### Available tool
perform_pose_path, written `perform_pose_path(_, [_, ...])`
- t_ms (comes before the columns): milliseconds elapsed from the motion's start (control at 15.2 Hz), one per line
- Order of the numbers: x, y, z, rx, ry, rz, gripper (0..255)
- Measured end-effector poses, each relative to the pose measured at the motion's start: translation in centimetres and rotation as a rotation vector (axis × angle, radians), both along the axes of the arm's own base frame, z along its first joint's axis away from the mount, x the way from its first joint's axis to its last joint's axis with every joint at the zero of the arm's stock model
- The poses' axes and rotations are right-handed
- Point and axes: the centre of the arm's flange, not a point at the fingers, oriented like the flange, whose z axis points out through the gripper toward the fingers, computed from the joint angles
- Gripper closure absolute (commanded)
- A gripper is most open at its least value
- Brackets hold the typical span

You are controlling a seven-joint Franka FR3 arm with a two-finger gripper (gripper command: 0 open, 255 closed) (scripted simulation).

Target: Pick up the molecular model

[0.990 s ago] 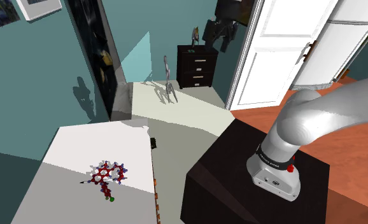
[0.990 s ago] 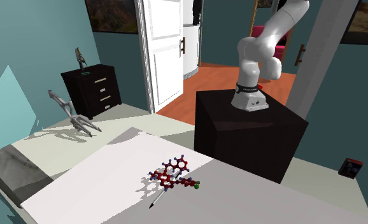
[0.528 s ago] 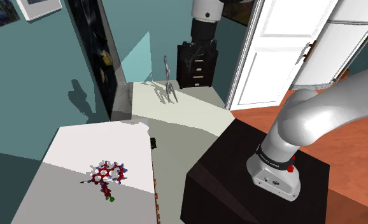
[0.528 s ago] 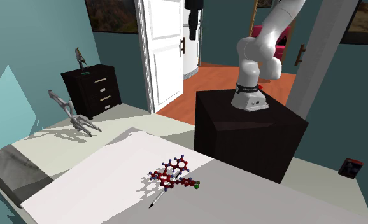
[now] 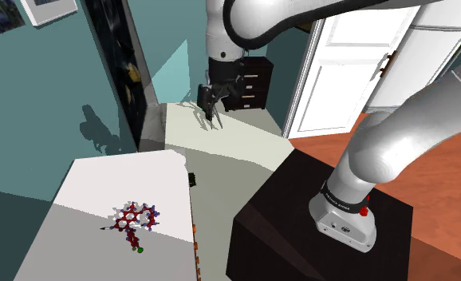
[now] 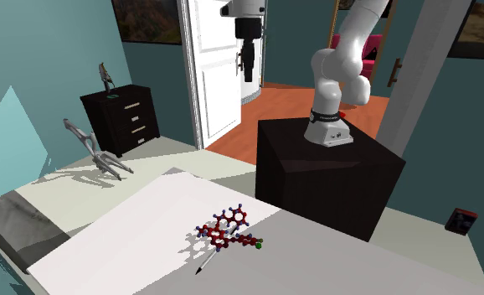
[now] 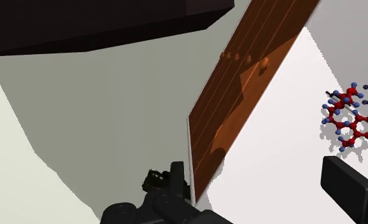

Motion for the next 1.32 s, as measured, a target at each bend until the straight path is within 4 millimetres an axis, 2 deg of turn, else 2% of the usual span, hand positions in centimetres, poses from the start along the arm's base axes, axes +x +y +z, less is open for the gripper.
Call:
perform_pose_path(528, [3.0,8.3,-6.9,-0.03,0.04,0.007,0])
perform_pose_path(1122, [6.2,17.1,-15.6,-0.062,0.086,0.015,0])
perform_pose_path(1320, [6.8,20.1,-18.4,-0.073,0.101,0.017,0])
